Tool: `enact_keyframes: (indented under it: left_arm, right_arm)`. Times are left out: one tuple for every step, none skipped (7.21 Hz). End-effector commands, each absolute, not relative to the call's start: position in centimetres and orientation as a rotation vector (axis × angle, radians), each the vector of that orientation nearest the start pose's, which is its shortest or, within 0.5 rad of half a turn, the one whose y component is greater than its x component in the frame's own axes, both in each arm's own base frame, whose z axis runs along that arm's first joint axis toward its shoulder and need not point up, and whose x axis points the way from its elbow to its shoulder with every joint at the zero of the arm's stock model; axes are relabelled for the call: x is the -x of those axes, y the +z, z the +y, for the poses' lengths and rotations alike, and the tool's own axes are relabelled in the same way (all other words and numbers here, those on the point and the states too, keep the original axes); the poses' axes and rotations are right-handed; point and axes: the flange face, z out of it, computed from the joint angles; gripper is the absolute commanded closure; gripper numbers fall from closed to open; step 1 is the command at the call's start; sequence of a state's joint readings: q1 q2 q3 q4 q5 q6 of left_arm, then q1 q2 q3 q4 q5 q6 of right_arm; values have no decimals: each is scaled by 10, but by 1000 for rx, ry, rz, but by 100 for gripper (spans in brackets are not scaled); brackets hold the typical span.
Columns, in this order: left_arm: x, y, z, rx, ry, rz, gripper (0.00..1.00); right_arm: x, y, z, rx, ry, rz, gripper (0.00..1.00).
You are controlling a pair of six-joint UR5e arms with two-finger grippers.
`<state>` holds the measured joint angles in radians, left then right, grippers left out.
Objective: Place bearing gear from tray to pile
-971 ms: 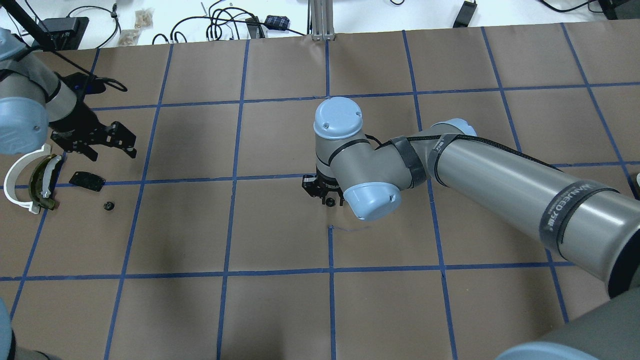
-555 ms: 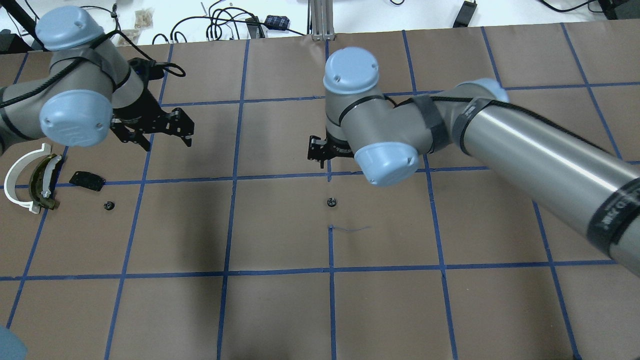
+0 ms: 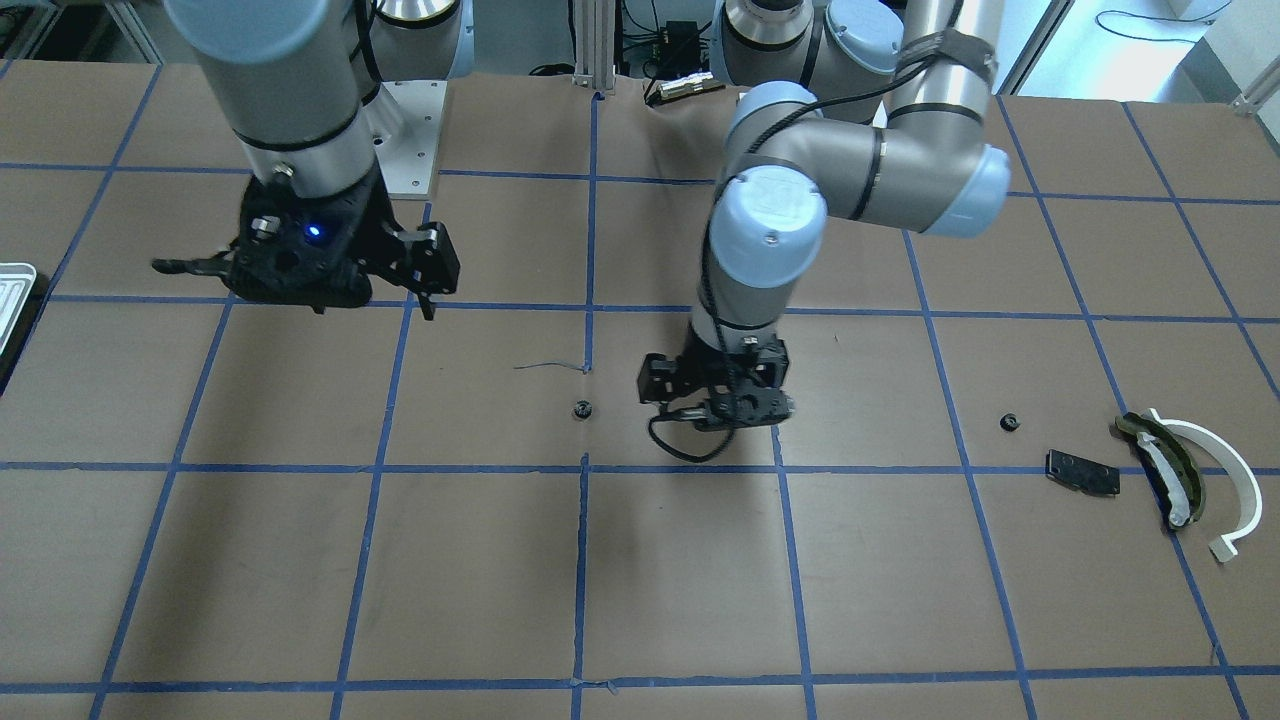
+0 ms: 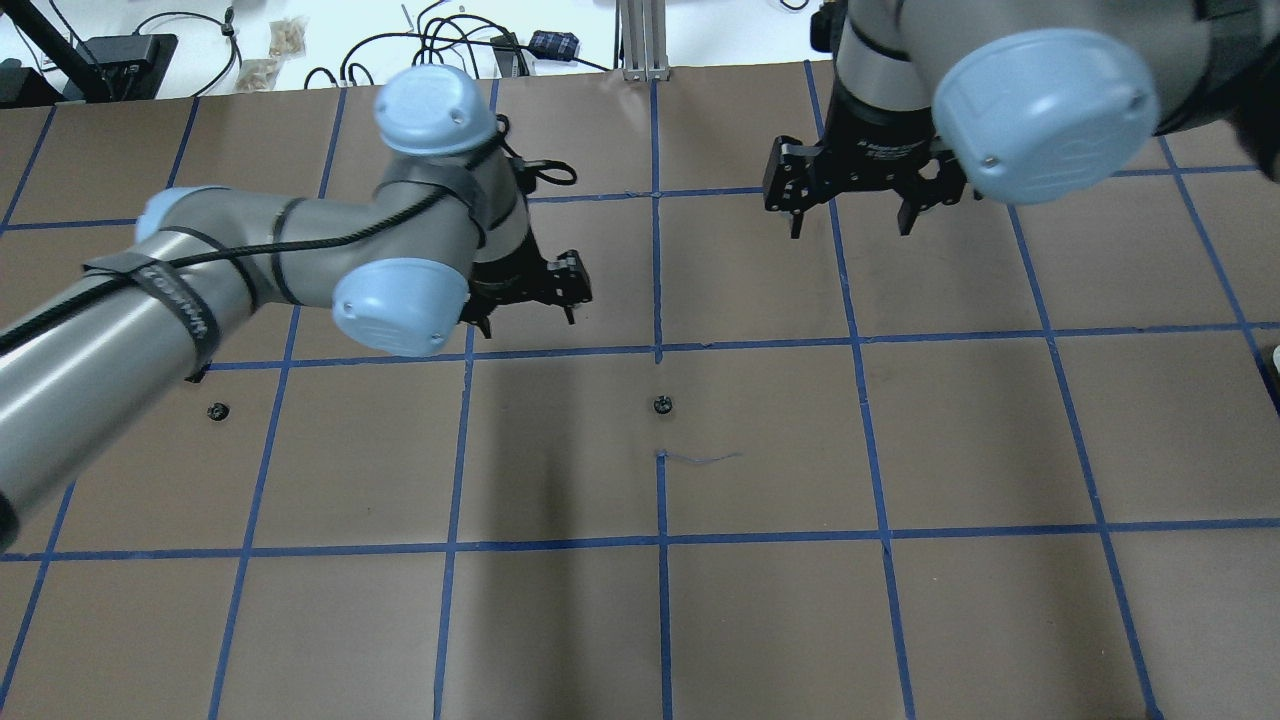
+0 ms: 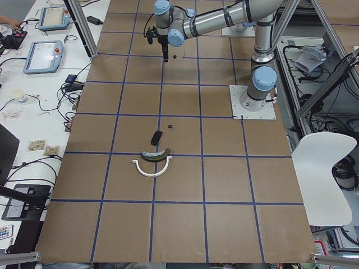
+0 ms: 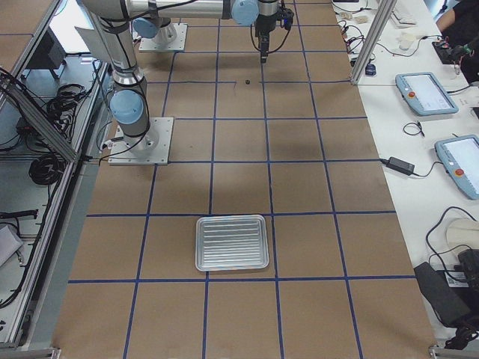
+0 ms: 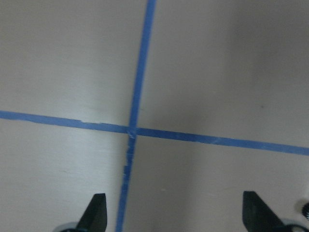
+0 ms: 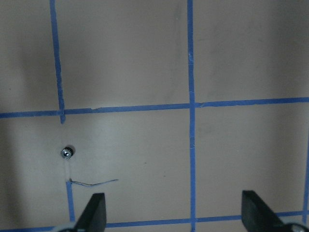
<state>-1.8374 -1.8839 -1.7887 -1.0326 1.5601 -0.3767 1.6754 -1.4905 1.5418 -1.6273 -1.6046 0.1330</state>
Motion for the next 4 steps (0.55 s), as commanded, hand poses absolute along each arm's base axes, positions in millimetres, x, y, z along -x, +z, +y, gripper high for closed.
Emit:
enact_keyframes:
  left_arm:
    - [359,206,-466,7,-115,3188,0]
    - [369,179,-456,-25,-122,3186,0]
    - [375,165,-450,-41,-90,3168,0]
    - [376,157,-450,0,-72,3164,0]
  right_arm:
    - [-144,496,-482,-3,-10,3163,0]
    - [-146,499,-481,14,-24,3138,0]
    - [-148,500,-484,15,-32,3103,0]
    - [-147,503,-483,20,-42,3119,0]
